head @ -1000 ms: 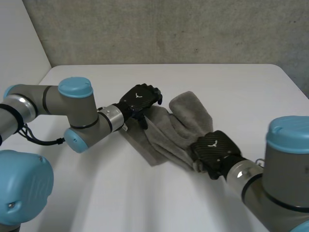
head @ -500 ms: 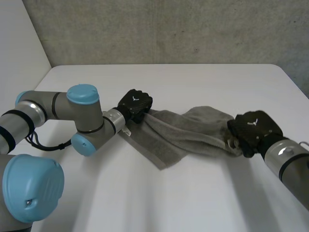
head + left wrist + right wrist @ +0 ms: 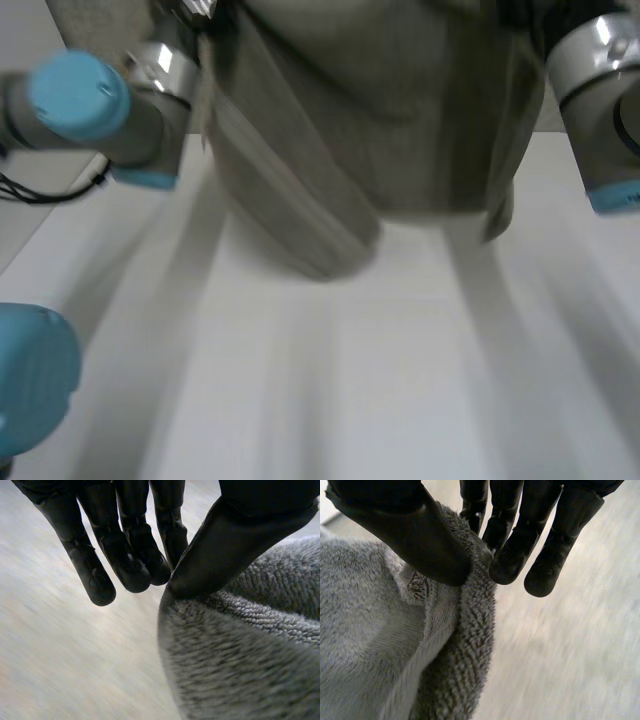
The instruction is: Fold the towel.
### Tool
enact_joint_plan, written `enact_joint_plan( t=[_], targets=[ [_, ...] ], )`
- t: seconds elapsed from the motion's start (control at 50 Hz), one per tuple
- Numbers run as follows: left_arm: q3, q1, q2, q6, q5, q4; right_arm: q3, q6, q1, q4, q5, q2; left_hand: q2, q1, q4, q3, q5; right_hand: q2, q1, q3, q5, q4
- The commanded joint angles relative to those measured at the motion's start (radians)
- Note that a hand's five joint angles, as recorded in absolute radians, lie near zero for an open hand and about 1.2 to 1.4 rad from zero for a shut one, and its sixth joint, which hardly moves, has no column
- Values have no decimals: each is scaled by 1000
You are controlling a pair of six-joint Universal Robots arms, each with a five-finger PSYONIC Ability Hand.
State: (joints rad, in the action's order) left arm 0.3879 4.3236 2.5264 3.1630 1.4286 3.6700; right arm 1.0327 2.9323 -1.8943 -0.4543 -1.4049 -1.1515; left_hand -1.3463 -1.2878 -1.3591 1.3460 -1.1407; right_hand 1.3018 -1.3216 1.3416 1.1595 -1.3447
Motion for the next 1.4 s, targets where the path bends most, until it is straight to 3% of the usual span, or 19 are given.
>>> enact_joint_plan(
  t=[0.02, 0.1, 0.14, 0.18, 0.24, 0.28, 0.3, 0.34, 0.4, 0.44, 0.46, 0.5, 0.58, 0.74, 0.84, 1.06, 1.32, 1.4],
  targets=[
    [69, 45, -173, -34, 61, 19, 46, 108, 9, -360, 93, -5, -50, -108, -37, 50, -81, 94, -75, 55, 62, -52],
    [206, 74, -250, -47, 56, 18, 144, 218, 14, -442, 194, -20, -50, -108, -37, 50, -81, 94, -75, 55, 62, -52],
    [397, 94, -326, -51, 32, 24, 173, 248, 14, -420, 231, -20, -50, -108, -37, 50, -81, 94, -75, 55, 62, -52],
    [493, 103, -357, -48, 7, 25, 211, 268, 14, -290, 308, -17, -50, -108, -37, 50, -81, 94, -75, 55, 62, -52],
    [686, 119, -406, -40, -69, 25, 221, 261, 14, -201, 340, -11, -50, -108, -37, 50, -81, 94, -75, 55, 62, -52],
    [786, 123, -429, -40, -109, 25, 225, 217, 23, -8, 368, -2, -50, -108, -37, 50, -81, 94, -75, 55, 62, -52],
    [881, 128, -455, -37, -137, 27, 225, 217, 23, -7, 368, -2, -50, -108, -37, 50, -81, 94, -75, 55, 62, -52],
    [972, 139, -484, -34, -158, 25, 218, 104, 58, 179, 388, 10, -50, -108, -37, 50, -81, 94, -75, 55, 62, -52],
    [1136, 162, -537, -2, -178, 22, 216, 21, 77, 273, 388, 15, -50, -108, -37, 50, -81, 94, -75, 55, 62, -52],
    [1211, 169, -555, 24, -183, 21, 205, -155, 96, 460, 385, 19, -50, -108, -37, 50, -81, 94, -75, 55, 62, -52],
    [1279, 172, -567, 55, -186, 16, 205, -156, 96, 460, 385, 19, -50, -108, -37, 50, -81, 94, -75, 55, 62, -52],
    [1339, 174, -578, 86, -188, 16, 198, -305, 113, 610, 362, 19, -50, -108, -37, 50, -81, 94, -75, 55, 62, -52],
    [1430, 172, -587, 147, -188, 15, 202, -346, 124, 693, 330, 18, -50, -108, -37, 50, -81, 94, -75, 55, 62, -52],
    [1497, 145, -575, 209, -185, 12, 300, -334, 123, 686, 229, -4, -50, -108, -37, 50, -81, 94, -75, 55, 62, -52],
    [1481, 130, -538, 213, -172, 13, 371, -302, 113, 640, 178, -4, 583, 524, 596, -583, 552, 94, -75, 55, 62, -52],
    [1470, 139, -554, 213, -184, 13, 526, -243, 124, 476, 106, -7, 1035, 977, 1048, -1035, 1004, 94, -75, 55, 62, -52],
    [1304, 148, -486, 221, -188, -7, 575, -245, 129, 430, 104, 6, 992, 933, 1005, -992, 961, 94, -75, 55, 62, -52],
    [1147, 143, -367, 267, -186, -157, 596, -246, 120, 399, 100, 15, 951, 892, 964, -950, 920, 90, -70, 50, 57, -47]
  ],
)
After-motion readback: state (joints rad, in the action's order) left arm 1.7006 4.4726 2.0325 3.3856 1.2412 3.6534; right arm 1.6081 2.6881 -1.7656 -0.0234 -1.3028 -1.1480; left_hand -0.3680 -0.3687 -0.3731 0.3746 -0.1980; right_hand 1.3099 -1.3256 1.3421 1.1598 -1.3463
